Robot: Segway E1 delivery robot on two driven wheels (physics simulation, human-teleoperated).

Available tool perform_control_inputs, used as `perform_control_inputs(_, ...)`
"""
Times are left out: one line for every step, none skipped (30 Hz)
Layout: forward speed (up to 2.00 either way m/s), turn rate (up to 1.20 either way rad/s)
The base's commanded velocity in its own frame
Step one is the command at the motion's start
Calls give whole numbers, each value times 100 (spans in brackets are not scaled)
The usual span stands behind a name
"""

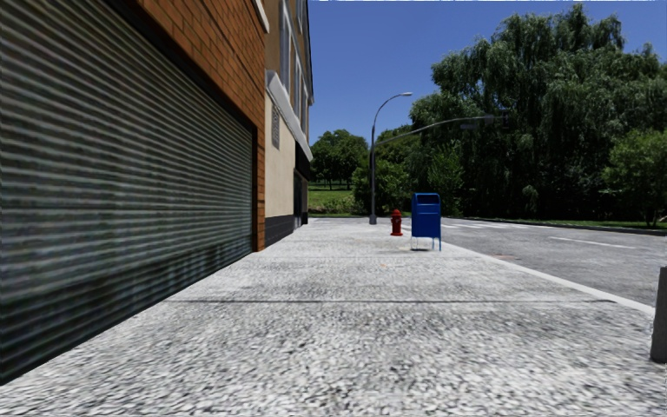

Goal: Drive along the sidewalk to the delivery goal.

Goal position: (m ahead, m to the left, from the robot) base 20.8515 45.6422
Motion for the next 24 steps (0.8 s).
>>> perform_control_inputs(200,0)
perform_control_inputs(200,0)
perform_control_inputs(200,0)
perform_control_inputs(200,0)
perform_control_inputs(200,0)
perform_control_inputs(200,0)
perform_control_inputs(200,0)
perform_control_inputs(200,0)
perform_control_inputs(200,0)
perform_control_inputs(200,0)
perform_control_inputs(200,0)
perform_control_inputs(200,0)
perform_control_inputs(200,0)
perform_control_inputs(200,0)
perform_control_inputs(200,0)
perform_control_inputs(200,0)
perform_control_inputs(200,0)
perform_control_inputs(200,0)
perform_control_inputs(200,0)
perform_control_inputs(200,0)
perform_control_inputs(200,0)
perform_control_inputs(200,0)
perform_control_inputs(200,0)
perform_control_inputs(200,0)
